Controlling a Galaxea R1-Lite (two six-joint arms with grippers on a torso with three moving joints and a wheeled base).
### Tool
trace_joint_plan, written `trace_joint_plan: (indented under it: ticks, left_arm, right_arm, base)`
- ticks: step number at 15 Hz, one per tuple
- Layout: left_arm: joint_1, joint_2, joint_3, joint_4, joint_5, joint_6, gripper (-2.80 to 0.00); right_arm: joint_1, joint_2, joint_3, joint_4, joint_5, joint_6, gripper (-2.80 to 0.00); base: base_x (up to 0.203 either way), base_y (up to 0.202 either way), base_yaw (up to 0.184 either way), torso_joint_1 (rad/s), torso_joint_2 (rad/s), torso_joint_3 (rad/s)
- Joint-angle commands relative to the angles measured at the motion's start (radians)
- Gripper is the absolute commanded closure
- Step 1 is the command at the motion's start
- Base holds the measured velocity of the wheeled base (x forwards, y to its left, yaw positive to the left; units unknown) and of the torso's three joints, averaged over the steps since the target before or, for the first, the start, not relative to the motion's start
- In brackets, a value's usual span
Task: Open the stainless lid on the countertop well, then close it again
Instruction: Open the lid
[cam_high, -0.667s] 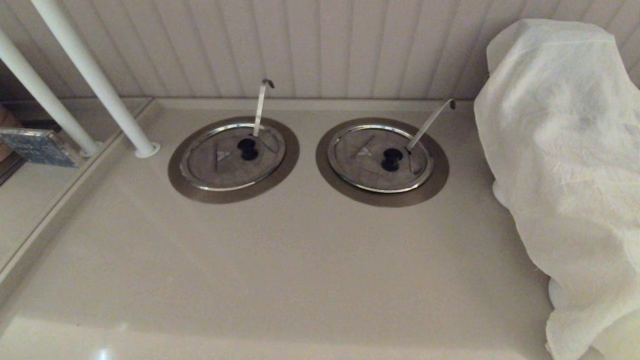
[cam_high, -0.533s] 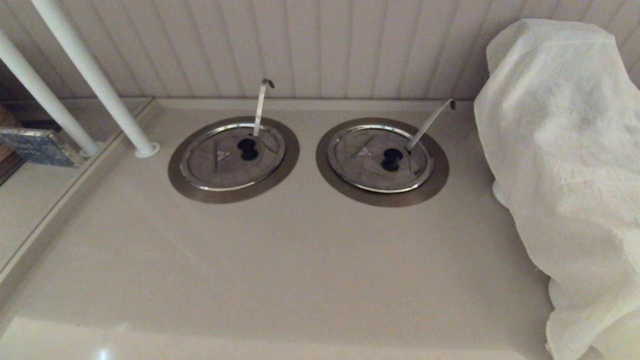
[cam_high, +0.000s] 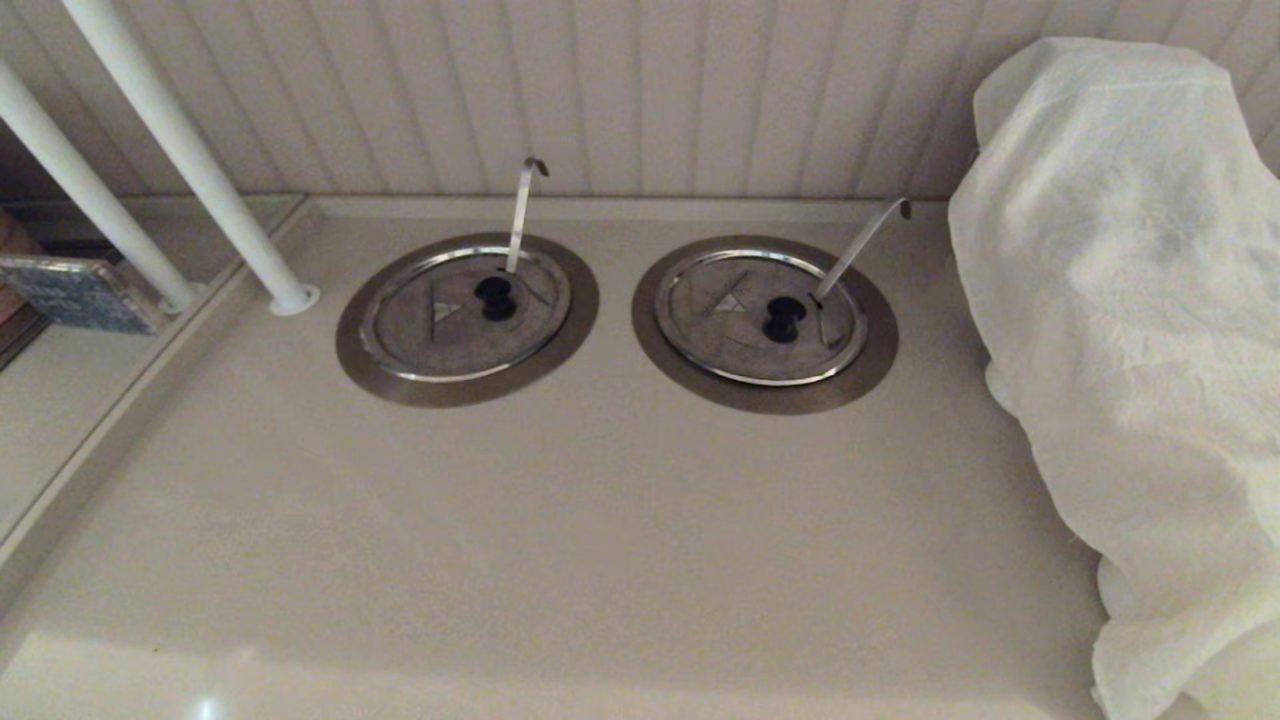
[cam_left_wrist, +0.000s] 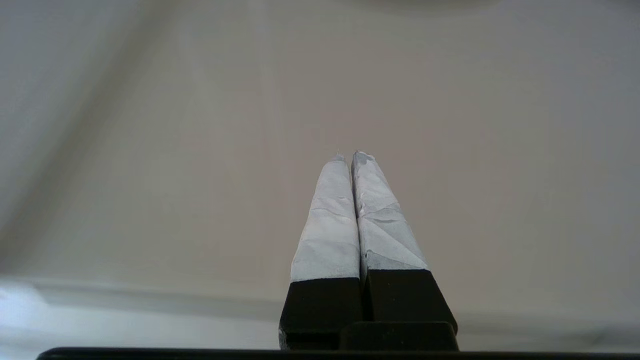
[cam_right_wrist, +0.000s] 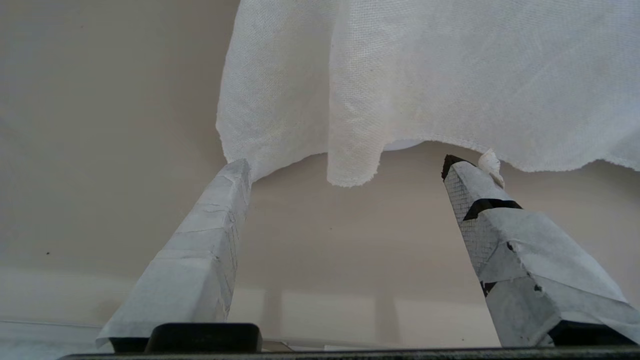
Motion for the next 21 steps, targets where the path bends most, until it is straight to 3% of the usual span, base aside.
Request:
trace_joint_plan:
  ticks: [1, 3, 7, 12, 15, 19, 21]
  left_arm:
    - [0.001, 0.049, -0.232, 0.065, -0.002, -0.001, 0.0]
    - [0.002, 0.205, -0.406, 0.148, -0.018, -0.004, 0.0]
    - [0.003, 0.627, -0.585, 0.169, -0.036, -0.019, 0.0]
    - [-0.005, 1.094, -0.733, -0.127, 0.009, -0.045, 0.0]
    - [-0.029, 1.304, -0.976, -0.204, 0.028, -0.051, 0.0]
    - [-0.174, 1.576, -1.231, -0.25, 0.034, -0.055, 0.0]
    - [-0.216, 1.698, -1.297, -0.294, 0.036, -0.055, 0.0]
  right_arm:
    - [0.0, -0.002, 0.002, 0.0, 0.0, 0.0, -2.8]
    - [0.0, -0.002, 0.002, 0.0, 0.0, 0.0, -2.8]
    - [0.0, -0.002, 0.002, 0.0, 0.002, 0.0, -2.8]
    - [0.0, -0.002, 0.002, 0.0, 0.001, 0.0, -2.8]
    - [0.0, -0.002, 0.002, 0.0, 0.0, 0.0, -2.8]
    - [0.0, -0.002, 0.002, 0.0, 0.002, 0.0, -2.8]
    - [0.0, -0.002, 0.002, 0.0, 0.0, -0.002, -2.8]
  base:
    - [0.0, 0.0, 0.0, 0.0, 0.0, 0.0]
    - [0.0, 0.0, 0.0, 0.0, 0.0, 0.0]
    - [0.0, 0.0, 0.0, 0.0, 0.0, 0.0]
    - [0.0, 0.0, 0.0, 0.0, 0.0, 0.0]
    - [0.0, 0.0, 0.0, 0.0, 0.0, 0.0]
    - [0.0, 0.0, 0.0, 0.0, 0.0, 0.0]
    - [0.0, 0.0, 0.0, 0.0, 0.0, 0.0]
